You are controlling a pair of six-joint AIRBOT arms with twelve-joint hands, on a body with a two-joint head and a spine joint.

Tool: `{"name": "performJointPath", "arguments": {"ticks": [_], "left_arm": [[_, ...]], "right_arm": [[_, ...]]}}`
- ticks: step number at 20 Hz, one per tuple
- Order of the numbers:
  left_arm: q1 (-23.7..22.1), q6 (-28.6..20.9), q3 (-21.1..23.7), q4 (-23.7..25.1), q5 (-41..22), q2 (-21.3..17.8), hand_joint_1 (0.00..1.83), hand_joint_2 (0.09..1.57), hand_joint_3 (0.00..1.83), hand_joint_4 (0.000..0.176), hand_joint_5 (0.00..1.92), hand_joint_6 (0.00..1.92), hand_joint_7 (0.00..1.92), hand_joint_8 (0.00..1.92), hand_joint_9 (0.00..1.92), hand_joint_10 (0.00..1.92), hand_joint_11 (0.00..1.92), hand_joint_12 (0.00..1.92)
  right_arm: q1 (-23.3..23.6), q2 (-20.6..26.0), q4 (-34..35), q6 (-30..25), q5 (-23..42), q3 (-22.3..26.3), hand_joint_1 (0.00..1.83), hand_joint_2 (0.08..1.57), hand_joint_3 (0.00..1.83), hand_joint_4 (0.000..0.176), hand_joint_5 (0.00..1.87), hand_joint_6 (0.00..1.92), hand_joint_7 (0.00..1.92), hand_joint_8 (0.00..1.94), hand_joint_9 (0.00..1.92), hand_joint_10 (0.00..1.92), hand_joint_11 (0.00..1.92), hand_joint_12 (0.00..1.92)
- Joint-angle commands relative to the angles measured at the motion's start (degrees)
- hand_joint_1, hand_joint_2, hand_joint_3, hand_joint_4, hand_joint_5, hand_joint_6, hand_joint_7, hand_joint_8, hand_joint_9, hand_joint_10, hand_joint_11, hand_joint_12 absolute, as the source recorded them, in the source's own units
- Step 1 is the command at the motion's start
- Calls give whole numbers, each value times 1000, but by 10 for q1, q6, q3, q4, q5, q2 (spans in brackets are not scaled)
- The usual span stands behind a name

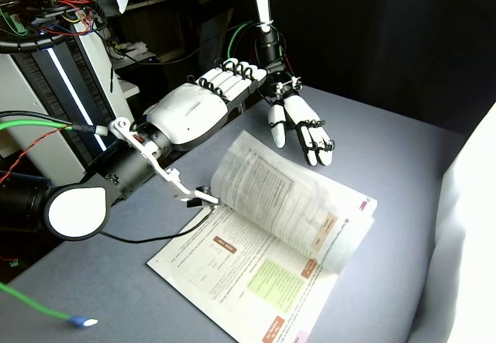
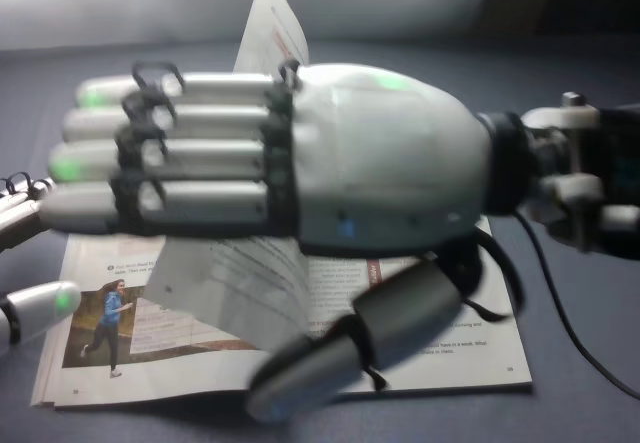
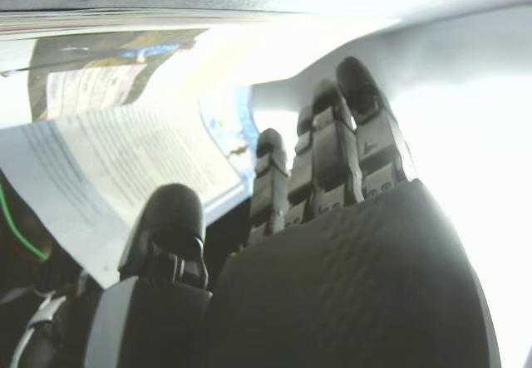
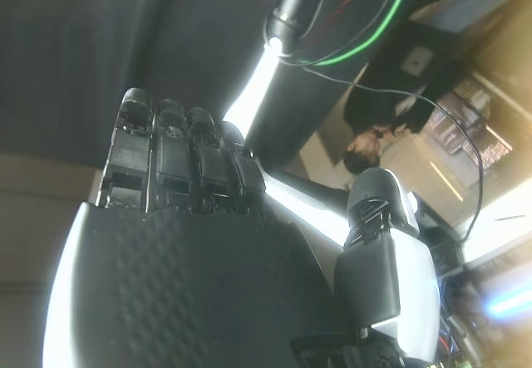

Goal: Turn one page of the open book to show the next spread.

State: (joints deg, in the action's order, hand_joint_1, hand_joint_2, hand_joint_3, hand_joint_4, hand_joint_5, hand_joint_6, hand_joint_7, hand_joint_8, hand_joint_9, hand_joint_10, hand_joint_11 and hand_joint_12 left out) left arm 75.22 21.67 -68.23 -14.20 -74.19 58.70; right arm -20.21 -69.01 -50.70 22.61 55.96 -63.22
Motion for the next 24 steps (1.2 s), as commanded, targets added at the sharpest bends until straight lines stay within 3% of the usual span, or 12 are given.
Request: {"name": "performJointPath", "arguments": {"ticks": [1, 2, 3, 5, 6, 7, 8, 10, 13, 14, 15, 24], "left_arm": [[-3, -5, 2, -6, -68, -2, 365, 1380, 0, 24, 221, 31, 60, 14, 0, 0, 31, 20], [-3, -4, 3, -8, -69, -2, 268, 1413, 12, 24, 216, 23, 39, 8, 0, 0, 40, 33], [-1, -4, 4, -10, -70, -2, 192, 1384, 1, 0, 272, 16, 114, 13, 24, 3, 7, 84], [0, -4, 6, -11, -72, -3, 69, 1475, 17, 0, 159, 2, 68, 0, 0, 0, 0, 17], [2, -4, 7, -11, -75, -4, 13, 1399, 0, 28, 85, 0, 35, 0, 0, 0, 0, 3], [3, -4, 9, -11, -76, -5, 2, 1440, 0, 2, 16, 0, 6, 0, 0, 0, 0, 0], [5, -4, 11, -12, -81, -8, 7, 1471, 10, 0, 27, 10, 0, 0, 0, 0, 0, 0], [13, 4, 22, -19, -100, -19, 25, 1444, 0, 26, 1, 0, 0, 0, 0, 0, 0, 0], [30, 22, 40, -35, -133, -42, 163, 1376, 0, 0, 0, 0, 0, 0, 0, 0, 0, 0], [32, 28, 45, -38, -143, -52, 189, 1360, 0, 0, 0, 0, 0, 0, 0, 0, 0, 0], [32, 33, 47, -38, -149, -59, 279, 1324, 0, 0, 0, 0, 0, 0, 0, 0, 0, 0], [5, 49, 50, -27, -197, -75, 258, 1335, 3, 0, 0, 0, 0, 0, 0, 0, 0, 0]], "right_arm": [[5, 13, 47, -2, 49, 4, 0, 1124, 0, 0, 0, 0, 0, 0, 0, 0, 0, 0], [1, 31, 51, -1, 45, 10, 0, 1118, 0, 0, 0, 0, 0, 0, 0, 0, 0, 0], [-7, 49, 53, -1, 38, 16, 0, 1105, 0, 0, 0, 0, 0, 0, 0, 0, 0, 0], [-20, 80, 63, 7, 24, 28, 0, 1114, 0, 0, 0, 0, 0, 0, 0, 0, 0, 0], [-32, 101, 77, 17, 15, 38, 0, 1103, 0, 0, 0, 0, 0, 0, 0, 0, 0, 0], [-41, 117, 88, 25, 6, 44, 0, 1123, 0, 0, 0, 0, 0, 0, 0, 0, 0, 0], [-56, 139, 104, 35, -7, 53, 0, 1117, 0, 0, 0, 0, 0, 0, 0, 0, 0, 0], [-84, 174, 138, 57, -26, 68, 0, 1123, 0, 0, 0, 0, 0, 0, 0, 0, 0, 0], [-117, 207, 196, 100, -37, 84, 0, 1171, 20, 0, 0, 0, 0, 0, 0, 0, 0, 0], [-136, 221, 229, 121, -38, 91, 0, 1151, 9, 27, 0, 0, 0, 0, 0, 0, 0, 0], [-149, 230, 256, 139, -38, 95, 0, 1148, 6, 11, 0, 0, 0, 0, 0, 0, 0, 0], [-250, 267, 468, 271, 49, 118, 0, 1178, 16, 0, 0, 0, 0, 0, 0, 0, 0, 0]]}}
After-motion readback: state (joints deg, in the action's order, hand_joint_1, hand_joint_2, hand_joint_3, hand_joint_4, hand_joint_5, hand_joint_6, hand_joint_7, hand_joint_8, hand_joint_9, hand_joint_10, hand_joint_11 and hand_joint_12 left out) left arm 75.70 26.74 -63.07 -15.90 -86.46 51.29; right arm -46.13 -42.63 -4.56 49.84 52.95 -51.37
